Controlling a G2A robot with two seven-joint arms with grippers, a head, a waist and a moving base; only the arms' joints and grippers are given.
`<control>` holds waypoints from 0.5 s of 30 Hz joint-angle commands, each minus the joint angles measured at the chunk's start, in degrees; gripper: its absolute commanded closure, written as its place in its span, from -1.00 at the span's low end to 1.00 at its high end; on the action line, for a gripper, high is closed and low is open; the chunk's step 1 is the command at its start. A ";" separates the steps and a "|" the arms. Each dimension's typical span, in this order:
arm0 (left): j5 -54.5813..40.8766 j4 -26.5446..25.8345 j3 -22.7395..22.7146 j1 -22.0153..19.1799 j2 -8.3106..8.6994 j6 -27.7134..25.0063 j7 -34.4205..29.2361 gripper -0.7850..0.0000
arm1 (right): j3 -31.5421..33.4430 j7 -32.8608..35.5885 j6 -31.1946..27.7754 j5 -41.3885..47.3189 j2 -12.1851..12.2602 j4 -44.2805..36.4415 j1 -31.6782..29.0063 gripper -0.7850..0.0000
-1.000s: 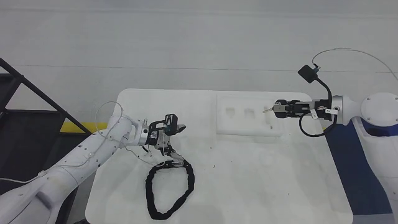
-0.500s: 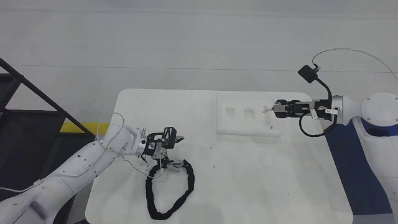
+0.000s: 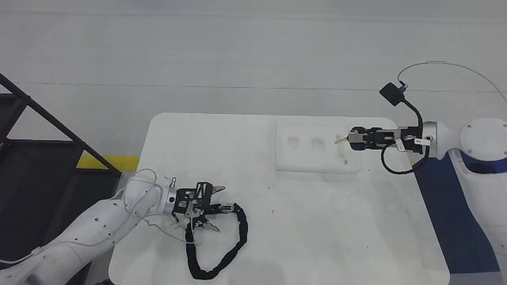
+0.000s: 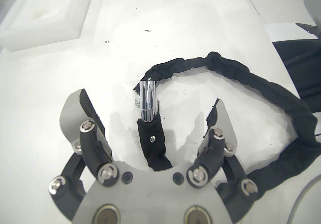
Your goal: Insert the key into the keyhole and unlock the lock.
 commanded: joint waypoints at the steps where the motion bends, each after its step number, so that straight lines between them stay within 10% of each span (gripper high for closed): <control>1: 0.88 0.21 0.29 -0.12 -0.34 0.60 -1.03 -1.00 | 0.00 0.00 0.00 0.00 0.00 0.00 0.00 1.00; 9: 1.20 2.13 0.87 -0.85 -1.73 1.03 -1.64 -0.91 | 0.00 0.00 0.00 0.00 0.00 0.00 0.00 1.00; 15: 1.75 3.66 1.23 -1.34 -2.66 1.52 -1.61 -0.33 | 0.00 0.00 0.00 0.00 0.00 0.00 0.00 1.00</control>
